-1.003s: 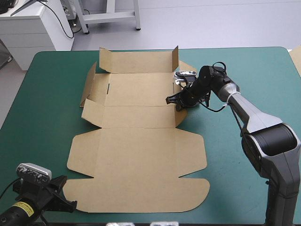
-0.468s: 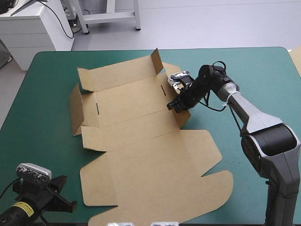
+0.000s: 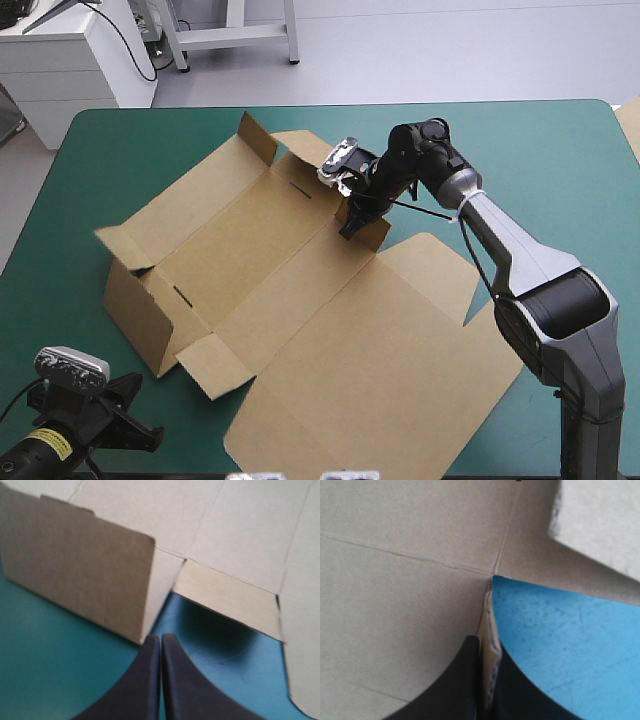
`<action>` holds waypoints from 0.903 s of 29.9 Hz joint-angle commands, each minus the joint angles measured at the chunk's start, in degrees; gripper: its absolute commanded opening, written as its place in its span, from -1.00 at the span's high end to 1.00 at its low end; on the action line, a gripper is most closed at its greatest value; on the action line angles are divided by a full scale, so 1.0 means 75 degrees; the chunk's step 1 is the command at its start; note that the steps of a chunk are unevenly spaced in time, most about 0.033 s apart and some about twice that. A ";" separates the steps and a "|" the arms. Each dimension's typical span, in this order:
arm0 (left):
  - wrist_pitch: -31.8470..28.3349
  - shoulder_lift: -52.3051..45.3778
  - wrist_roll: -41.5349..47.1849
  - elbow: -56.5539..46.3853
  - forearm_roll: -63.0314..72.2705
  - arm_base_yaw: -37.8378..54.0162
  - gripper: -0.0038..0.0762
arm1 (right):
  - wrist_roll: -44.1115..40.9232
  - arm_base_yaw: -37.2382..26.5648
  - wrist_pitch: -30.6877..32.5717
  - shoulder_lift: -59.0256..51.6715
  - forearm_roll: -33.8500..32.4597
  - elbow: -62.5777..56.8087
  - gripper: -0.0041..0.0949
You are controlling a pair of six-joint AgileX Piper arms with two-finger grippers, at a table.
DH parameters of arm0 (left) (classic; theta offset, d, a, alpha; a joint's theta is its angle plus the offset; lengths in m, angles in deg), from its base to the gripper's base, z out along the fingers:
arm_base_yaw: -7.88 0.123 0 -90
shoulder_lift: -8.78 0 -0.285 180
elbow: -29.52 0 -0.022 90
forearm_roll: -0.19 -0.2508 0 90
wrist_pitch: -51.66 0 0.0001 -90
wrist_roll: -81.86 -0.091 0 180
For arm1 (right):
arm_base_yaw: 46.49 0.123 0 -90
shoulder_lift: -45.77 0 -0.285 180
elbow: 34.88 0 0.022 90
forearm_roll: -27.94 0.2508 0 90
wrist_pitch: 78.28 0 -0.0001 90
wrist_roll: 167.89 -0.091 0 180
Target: Fold the box
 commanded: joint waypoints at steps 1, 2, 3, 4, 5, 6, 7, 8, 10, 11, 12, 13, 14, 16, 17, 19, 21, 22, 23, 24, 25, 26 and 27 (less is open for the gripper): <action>-0.0431 0.0075 0.0018 0.0176 0.0021 -0.0049 0.92 | 0.0497 0.0264 -0.0206 -0.0455 -0.0026 0.0307 0.96; -0.0431 0.0075 0.0018 0.0176 0.0021 -0.0049 0.92 | 0.0533 0.0324 -0.0234 -0.0455 -0.0067 0.0307 0.96; -0.0431 0.0075 0.0018 0.0176 0.0021 -0.0049 0.92 | 0.0645 0.0387 -0.0251 -0.0455 -0.0069 0.0307 0.96; -0.0431 0.0075 0.0018 0.0176 0.0021 -0.0049 0.92 | 0.0761 0.0449 -0.0288 -0.0451 -0.0064 0.0307 0.96; -0.0431 0.0075 0.0018 0.0176 0.0039 -0.0049 0.92 | 0.0818 0.0499 -0.0319 -0.0451 -0.0064 0.0307 0.96; -0.0431 0.0075 0.0018 0.0176 0.0040 -0.0049 0.92 | 0.0887 0.0570 -0.0382 -0.0438 -0.0064 0.0307 0.96; -0.0431 0.0075 0.0018 0.0176 0.0040 -0.0049 0.92 | 0.0984 0.0649 -0.0424 -0.0422 -0.0051 0.0307 0.96; -0.0431 0.0075 0.0018 0.0176 0.0040 -0.0049 0.92 | 0.1069 0.0724 -0.0454 -0.0408 -0.0050 0.0307 0.96; -0.0431 0.0075 0.0018 0.0176 0.0040 -0.0049 0.92 | 0.1222 0.0876 -0.0497 -0.0319 -0.0050 0.0307 0.96; -0.0431 0.0075 0.0033 0.0176 0.0040 -0.0049 0.92 | 0.1287 0.0980 -0.0497 -0.0282 -0.0050 0.0320 0.96; -0.0431 0.0075 0.0045 0.0176 0.0040 -0.0049 0.92 | 0.1375 0.1051 -0.0509 -0.0205 -0.0065 0.0320 0.96; -0.0431 0.0075 0.0045 0.0176 0.0040 -0.0049 0.92 | 0.1433 0.1138 -0.0517 -0.0149 -0.0065 0.0341 0.96; -0.0431 0.0075 0.0045 0.0176 0.0040 -0.0049 0.92 | 0.1447 0.1218 -0.0586 -0.0077 -0.0065 0.0339 0.96; -0.0431 0.0075 0.0045 0.0176 0.0052 -0.0049 0.92 | 0.1462 0.1339 -0.0774 0.0002 -0.0065 0.0356 0.96; -0.0431 0.0075 0.0045 0.0176 0.0052 -0.0049 0.92 | 0.1475 0.1410 -0.0884 0.0071 -0.0080 0.0377 0.96; -0.0431 0.0075 0.0045 0.0176 0.0052 -0.0049 0.92 | 0.1628 0.1482 -0.1036 0.0106 -0.0067 0.0393 0.96; -0.0431 0.0075 0.0062 0.0176 0.0052 -0.0049 0.92 | 0.1833 0.1533 -0.1160 0.0135 -0.0067 0.0398 0.96; -0.0431 0.0075 0.0062 0.0176 0.0052 -0.0049 0.92 | 0.1922 0.1592 -0.1190 0.0148 -0.0067 0.0398 0.96; -0.0431 0.0075 0.0062 0.0176 0.0052 -0.0049 0.92 | 0.2069 0.1596 -0.1190 0.0148 -0.0067 0.0398 0.96; -0.0431 0.0075 0.0062 0.0176 0.0052 -0.0049 0.92 | 0.2194 0.1627 -0.1190 0.0148 -0.0052 0.0411 0.96; -0.0431 0.0075 0.0062 0.0176 0.0052 -0.0049 0.92 | 0.2264 0.1662 -0.1190 0.0148 -0.0088 0.0449 0.96; -0.0431 0.0075 0.0062 0.0176 0.0052 -0.0049 0.92 | 0.2371 0.1676 -0.1227 0.0148 -0.0090 0.0479 0.96; -0.0431 0.0075 0.0062 0.0176 0.0058 -0.0049 0.92 | 0.2474 0.1691 -0.1264 0.0148 -0.0077 0.0496 0.96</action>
